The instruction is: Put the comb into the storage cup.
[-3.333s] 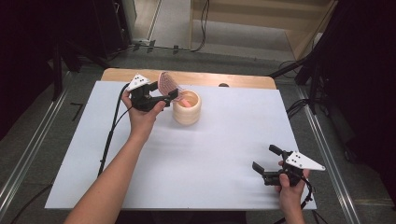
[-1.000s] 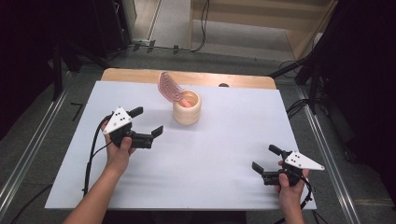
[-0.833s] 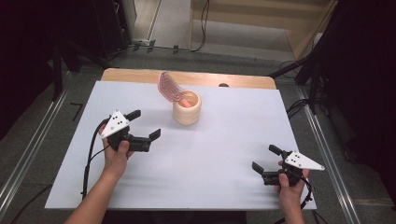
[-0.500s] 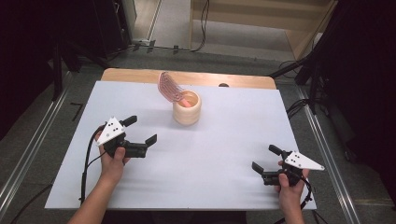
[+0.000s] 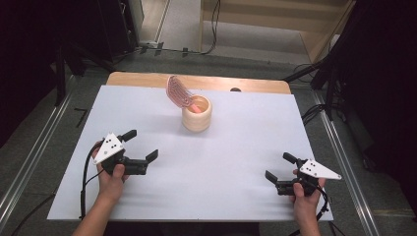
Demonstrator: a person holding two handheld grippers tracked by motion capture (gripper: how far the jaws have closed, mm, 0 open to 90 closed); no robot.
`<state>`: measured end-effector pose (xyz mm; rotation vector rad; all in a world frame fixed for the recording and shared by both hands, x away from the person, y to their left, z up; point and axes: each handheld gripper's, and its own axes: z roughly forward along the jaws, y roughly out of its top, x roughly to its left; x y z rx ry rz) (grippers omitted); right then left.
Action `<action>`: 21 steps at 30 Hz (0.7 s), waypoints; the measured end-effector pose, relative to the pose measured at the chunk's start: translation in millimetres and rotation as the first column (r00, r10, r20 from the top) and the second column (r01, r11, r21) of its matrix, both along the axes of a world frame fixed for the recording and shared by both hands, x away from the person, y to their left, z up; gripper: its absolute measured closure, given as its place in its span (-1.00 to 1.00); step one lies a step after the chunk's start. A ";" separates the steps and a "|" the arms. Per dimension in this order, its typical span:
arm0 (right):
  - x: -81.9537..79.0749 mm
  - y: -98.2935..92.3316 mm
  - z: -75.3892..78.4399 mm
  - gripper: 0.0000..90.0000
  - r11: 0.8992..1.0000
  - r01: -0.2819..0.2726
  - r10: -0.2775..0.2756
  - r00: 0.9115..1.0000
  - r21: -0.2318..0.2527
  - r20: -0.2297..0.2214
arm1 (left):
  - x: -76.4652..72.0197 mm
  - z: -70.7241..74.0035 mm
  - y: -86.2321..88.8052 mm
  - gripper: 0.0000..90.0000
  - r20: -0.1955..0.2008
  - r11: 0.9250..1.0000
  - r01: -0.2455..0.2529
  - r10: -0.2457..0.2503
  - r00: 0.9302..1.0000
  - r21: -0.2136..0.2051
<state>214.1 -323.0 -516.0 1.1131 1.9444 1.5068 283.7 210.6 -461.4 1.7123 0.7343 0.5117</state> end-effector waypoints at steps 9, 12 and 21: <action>0.0 0.4 -0.1 -1.00 1.000 0.004 -0.004 1.000 -0.001 -0.001 | -9.3 -6.9 14.5 -1.00 -0.007 1.000 -0.024 0.024 1.000 0.006; 0.0 0.5 0.0 -1.00 1.000 0.006 -0.006 1.000 0.000 -0.002 | -12.6 -8.6 19.1 -1.00 -0.012 0.999 -0.030 0.031 0.999 0.010; -0.1 0.3 -0.1 -1.00 1.000 0.005 -0.005 1.000 -0.001 0.000 | -24.2 -16.1 35.0 -1.00 -0.022 0.998 -0.062 0.062 0.998 0.028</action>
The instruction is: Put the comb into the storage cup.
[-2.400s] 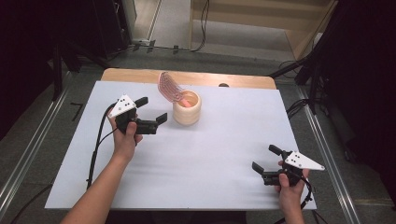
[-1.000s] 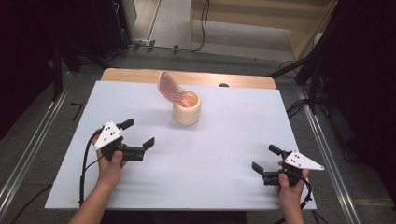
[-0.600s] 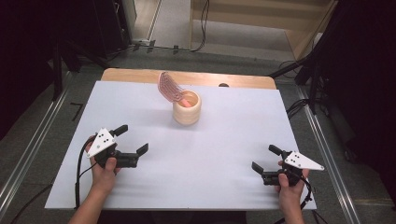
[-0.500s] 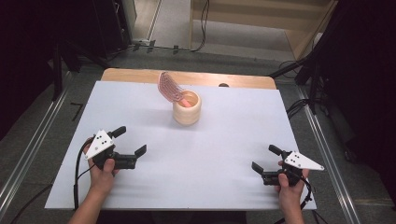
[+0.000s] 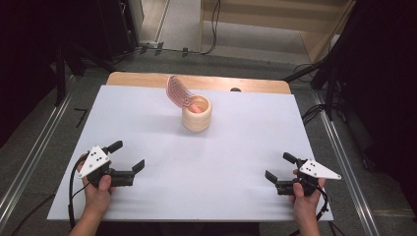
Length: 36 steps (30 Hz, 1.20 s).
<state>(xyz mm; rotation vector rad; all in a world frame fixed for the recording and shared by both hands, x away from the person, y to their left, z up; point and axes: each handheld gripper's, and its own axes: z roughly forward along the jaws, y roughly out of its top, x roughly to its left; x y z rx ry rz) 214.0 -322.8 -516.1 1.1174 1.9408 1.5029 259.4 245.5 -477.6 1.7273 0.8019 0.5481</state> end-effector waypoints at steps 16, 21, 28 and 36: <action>0.3 -0.6 -0.3 -1.00 1.000 0.003 -0.003 1.000 -0.001 0.003 | -11.8 -5.6 24.5 -1.00 -0.023 0.998 -0.058 0.059 0.998 0.033; 0.1 -0.6 -0.4 -1.00 1.000 0.005 -0.005 1.000 0.001 0.002 | -15.0 -6.1 32.0 -1.00 -0.023 0.996 -0.071 0.073 0.997 0.052; 0.4 -0.4 -0.6 -1.00 1.000 0.005 -0.005 1.000 0.000 0.003 | -18.2 -6.1 46.4 -1.00 -0.016 0.992 -0.093 0.095 0.995 0.089; 1.1 0.5 -0.9 -1.00 1.000 0.007 -0.007 1.000 -0.007 -0.001 | -21.7 -7.9 63.3 -1.00 -0.016 0.992 -0.104 0.105 0.994 0.076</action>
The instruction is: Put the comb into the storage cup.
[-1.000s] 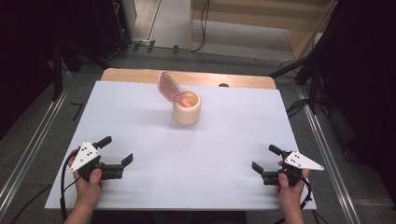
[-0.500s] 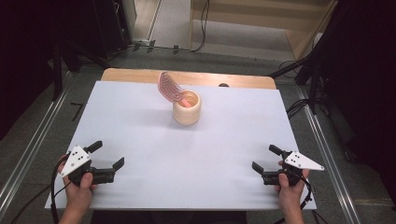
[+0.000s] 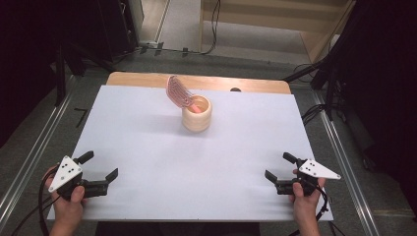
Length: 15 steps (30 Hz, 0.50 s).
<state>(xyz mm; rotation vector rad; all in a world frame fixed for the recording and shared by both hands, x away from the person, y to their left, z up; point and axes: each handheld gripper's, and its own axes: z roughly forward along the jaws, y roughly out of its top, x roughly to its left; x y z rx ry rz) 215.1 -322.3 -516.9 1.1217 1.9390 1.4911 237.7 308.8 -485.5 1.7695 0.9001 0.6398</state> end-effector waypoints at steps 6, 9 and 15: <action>0.4 1.2 -0.1 -1.00 1.000 -0.003 0.003 1.000 -0.008 -0.002 | 0.5 -4.4 3.1 -1.00 -0.009 0.999 -0.019 0.019 1.000 -0.041; 0.6 0.7 -0.3 -1.00 1.000 -0.003 0.003 1.000 -0.009 -0.002 | 0.5 -5.6 0.0 -1.00 -0.006 1.000 -0.011 0.011 1.000 -0.018; 0.8 0.1 -0.5 -1.00 1.000 0.007 -0.007 1.000 0.001 -0.006 | 1.6 -6.6 -0.6 -1.00 -0.009 1.000 -0.002 0.001 1.000 -0.019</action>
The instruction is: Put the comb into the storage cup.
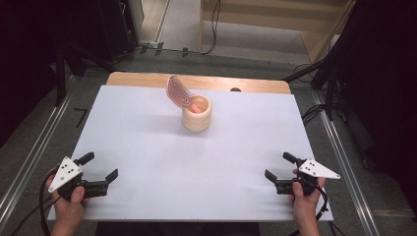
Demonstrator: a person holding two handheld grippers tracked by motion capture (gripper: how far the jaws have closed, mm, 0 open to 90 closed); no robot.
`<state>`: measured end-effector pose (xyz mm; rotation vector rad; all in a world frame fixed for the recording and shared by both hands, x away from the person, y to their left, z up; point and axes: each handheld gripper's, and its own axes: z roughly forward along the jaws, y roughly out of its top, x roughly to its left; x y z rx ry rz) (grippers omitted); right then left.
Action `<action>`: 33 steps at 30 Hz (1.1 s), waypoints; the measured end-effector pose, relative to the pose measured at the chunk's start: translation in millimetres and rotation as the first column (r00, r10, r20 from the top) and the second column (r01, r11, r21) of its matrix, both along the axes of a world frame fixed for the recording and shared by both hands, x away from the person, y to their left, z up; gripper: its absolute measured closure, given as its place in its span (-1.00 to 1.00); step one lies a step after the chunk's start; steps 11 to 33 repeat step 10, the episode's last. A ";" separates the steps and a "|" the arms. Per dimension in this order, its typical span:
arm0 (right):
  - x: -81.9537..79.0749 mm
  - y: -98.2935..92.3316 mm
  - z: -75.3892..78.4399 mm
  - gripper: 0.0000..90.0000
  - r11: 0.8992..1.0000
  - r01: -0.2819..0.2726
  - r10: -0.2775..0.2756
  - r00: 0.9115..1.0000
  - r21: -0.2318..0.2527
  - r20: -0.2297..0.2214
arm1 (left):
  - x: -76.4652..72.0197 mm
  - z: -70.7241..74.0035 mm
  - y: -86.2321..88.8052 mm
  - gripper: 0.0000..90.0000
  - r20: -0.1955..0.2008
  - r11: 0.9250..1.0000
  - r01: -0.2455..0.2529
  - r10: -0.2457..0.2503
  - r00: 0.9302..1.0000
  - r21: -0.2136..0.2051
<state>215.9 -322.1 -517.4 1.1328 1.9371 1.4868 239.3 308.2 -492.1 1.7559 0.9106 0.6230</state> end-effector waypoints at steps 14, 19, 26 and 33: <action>0.5 0.5 -0.1 -1.00 1.000 0.005 -0.005 1.000 -0.005 -0.006 | 3.4 -1.3 1.5 -1.00 -0.028 1.000 0.013 -0.014 1.000 -0.022; 0.5 0.5 -0.1 -1.00 1.000 0.005 -0.005 1.000 -0.005 -0.006 | 3.4 -1.3 1.5 -1.00 -0.028 1.000 0.013 -0.014 1.000 -0.022; 0.5 0.5 -0.1 -1.00 1.000 0.005 -0.005 1.000 -0.005 -0.006 | 3.4 -1.3 1.5 -1.00 -0.028 1.000 0.013 -0.014 1.000 -0.022; 0.5 0.5 -0.1 -1.00 1.000 0.005 -0.005 1.000 -0.005 -0.006 | 3.4 -1.3 1.5 -1.00 -0.028 1.000 0.013 -0.014 1.000 -0.022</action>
